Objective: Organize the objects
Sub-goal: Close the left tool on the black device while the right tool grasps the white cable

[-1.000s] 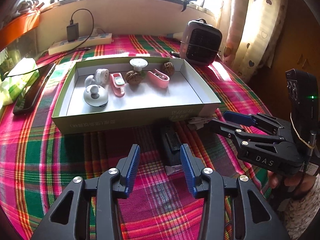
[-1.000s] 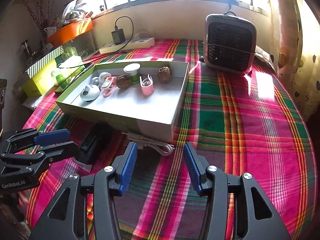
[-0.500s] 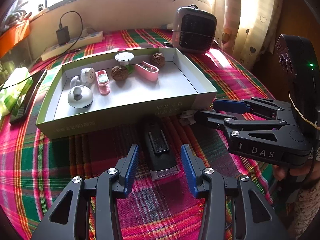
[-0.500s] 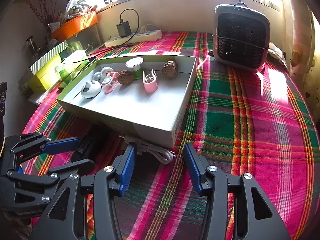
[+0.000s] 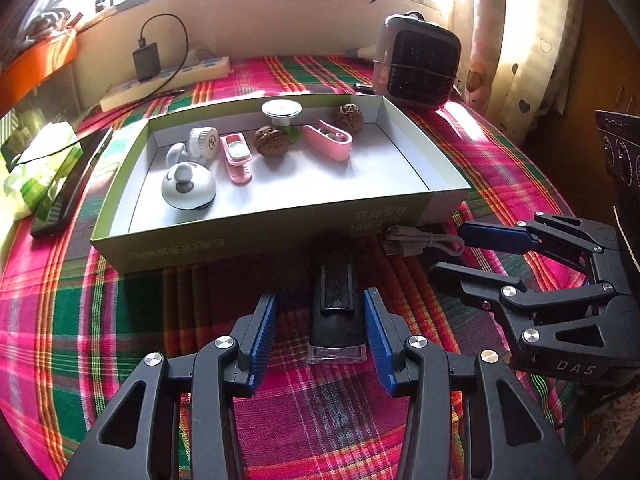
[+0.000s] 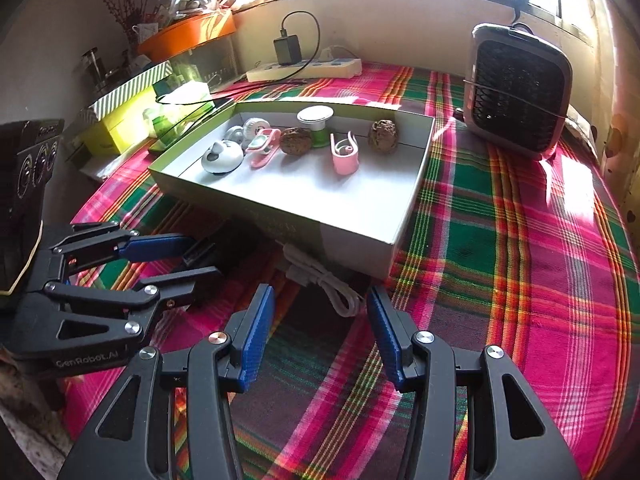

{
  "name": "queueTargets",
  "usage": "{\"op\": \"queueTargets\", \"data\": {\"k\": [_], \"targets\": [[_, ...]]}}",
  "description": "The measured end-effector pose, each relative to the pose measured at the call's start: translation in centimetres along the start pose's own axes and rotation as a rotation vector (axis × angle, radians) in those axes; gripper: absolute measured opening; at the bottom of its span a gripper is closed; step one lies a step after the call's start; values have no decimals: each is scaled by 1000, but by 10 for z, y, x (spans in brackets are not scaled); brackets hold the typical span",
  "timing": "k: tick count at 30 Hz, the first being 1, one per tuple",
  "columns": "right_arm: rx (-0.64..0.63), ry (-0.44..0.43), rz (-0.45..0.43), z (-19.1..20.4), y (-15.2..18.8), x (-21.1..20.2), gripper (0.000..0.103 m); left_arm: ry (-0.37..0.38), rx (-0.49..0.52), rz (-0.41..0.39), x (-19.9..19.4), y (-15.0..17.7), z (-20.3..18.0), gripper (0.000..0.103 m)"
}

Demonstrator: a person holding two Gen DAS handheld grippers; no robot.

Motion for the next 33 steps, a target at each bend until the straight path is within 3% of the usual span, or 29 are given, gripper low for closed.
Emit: {"op": "queueTargets", "data": {"k": [6,16,26,33], "targets": [[-38,-48,7,14,5,-3,50,-7,-15,-2,-1,0,8,42],[-54,47,18,10,-1,9,50,-12,10,0,2,-2,7,42],[-98,71,22,20,-7,19,49,2,-27,-8,1,-1,12,42],[-127,50,19,30,-7,19,30,8,-36,-16,0,1,15,40]]}}
Point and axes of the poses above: each gripper's, at about its wrist camera, not at the fingertips, and x roughly the way its jaws point, z to its left, y to its underside, the point moved 5 cm from there along x, roughly the way its jaws point, and after that the axes turned 1 degree about -z, right-handed, at the moved point
